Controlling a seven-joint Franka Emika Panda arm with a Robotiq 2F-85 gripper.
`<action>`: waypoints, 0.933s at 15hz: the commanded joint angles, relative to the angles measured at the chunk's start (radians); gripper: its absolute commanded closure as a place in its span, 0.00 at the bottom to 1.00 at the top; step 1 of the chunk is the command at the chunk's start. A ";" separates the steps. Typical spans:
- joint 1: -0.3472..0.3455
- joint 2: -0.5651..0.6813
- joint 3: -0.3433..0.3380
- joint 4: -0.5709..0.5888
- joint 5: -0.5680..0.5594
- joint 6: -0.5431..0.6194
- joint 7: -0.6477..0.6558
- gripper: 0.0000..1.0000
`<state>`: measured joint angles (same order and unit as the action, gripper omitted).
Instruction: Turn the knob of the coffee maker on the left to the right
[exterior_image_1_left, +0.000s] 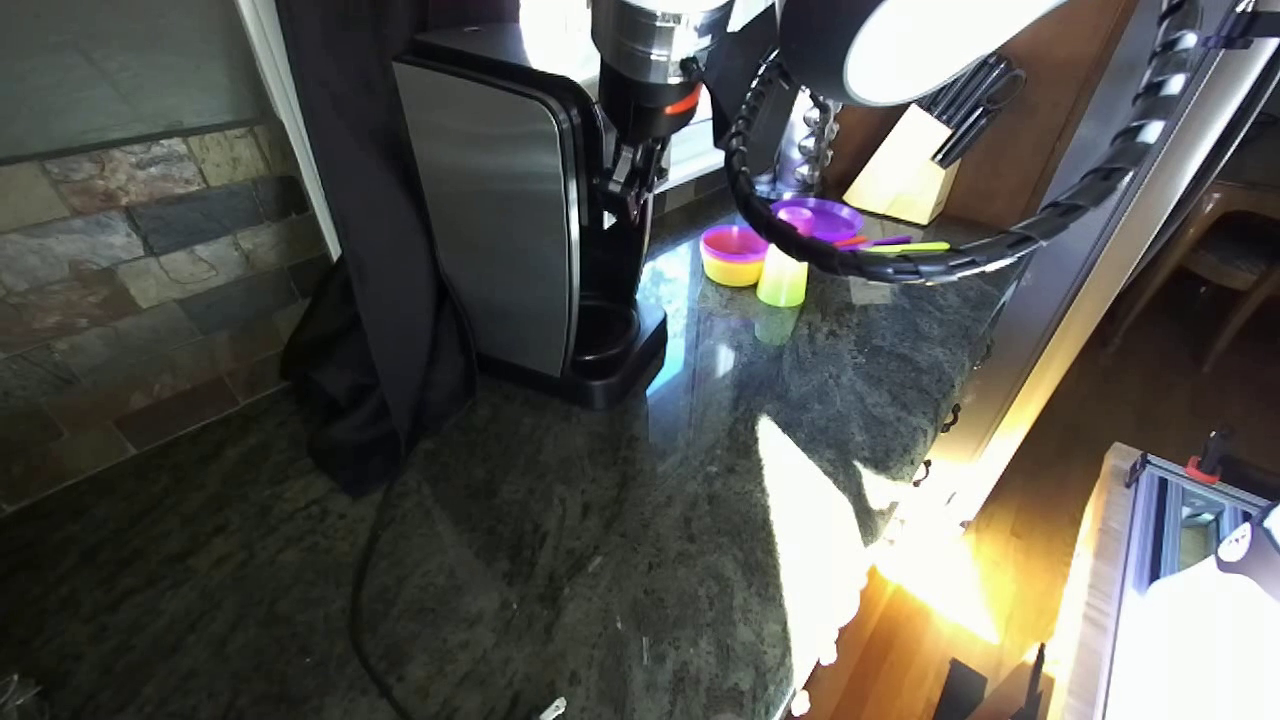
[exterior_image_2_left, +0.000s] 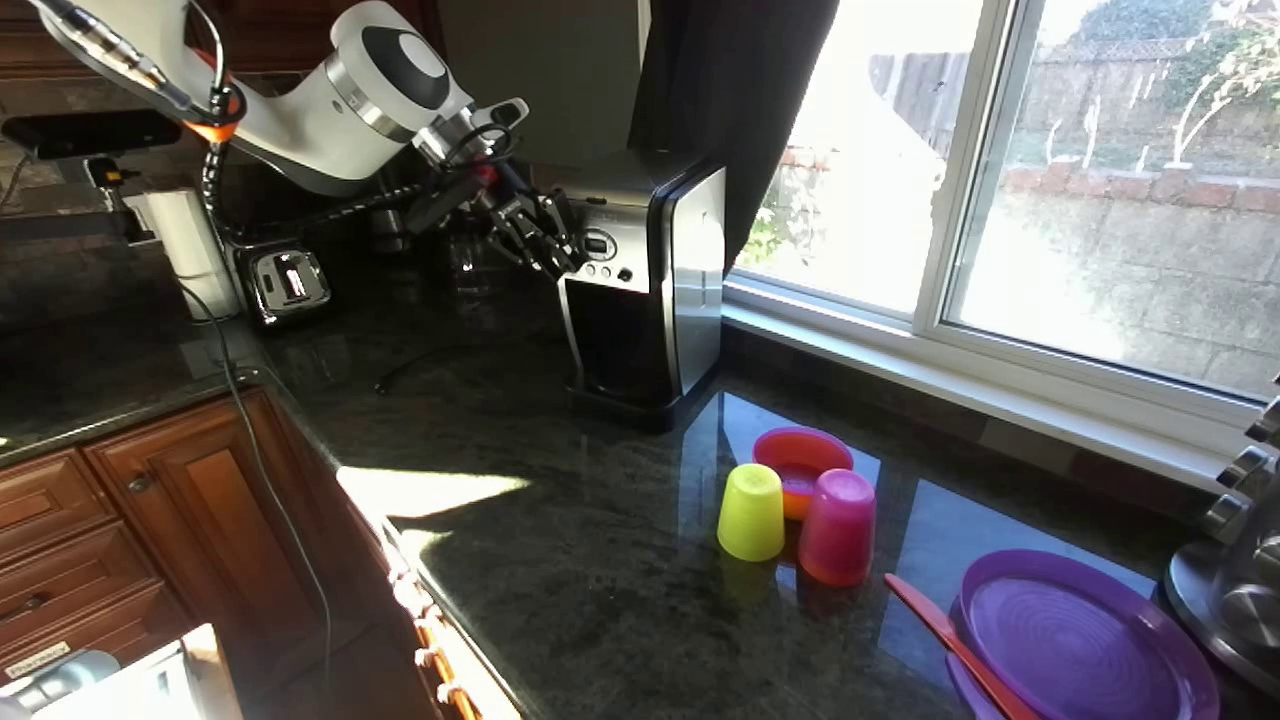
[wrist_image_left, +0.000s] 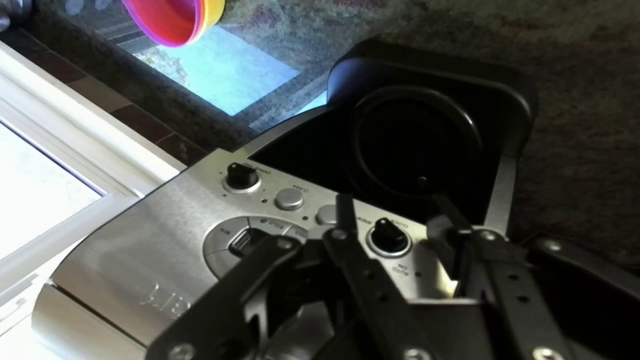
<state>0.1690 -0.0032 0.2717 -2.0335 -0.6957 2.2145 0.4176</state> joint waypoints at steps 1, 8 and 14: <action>0.024 0.022 -0.016 0.024 -0.028 -0.021 0.029 0.80; 0.028 0.029 -0.021 0.025 -0.024 -0.028 0.024 0.98; 0.023 0.013 -0.031 0.018 0.029 0.001 -0.008 0.98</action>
<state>0.1809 0.0050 0.2613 -2.0271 -0.6960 2.2033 0.4203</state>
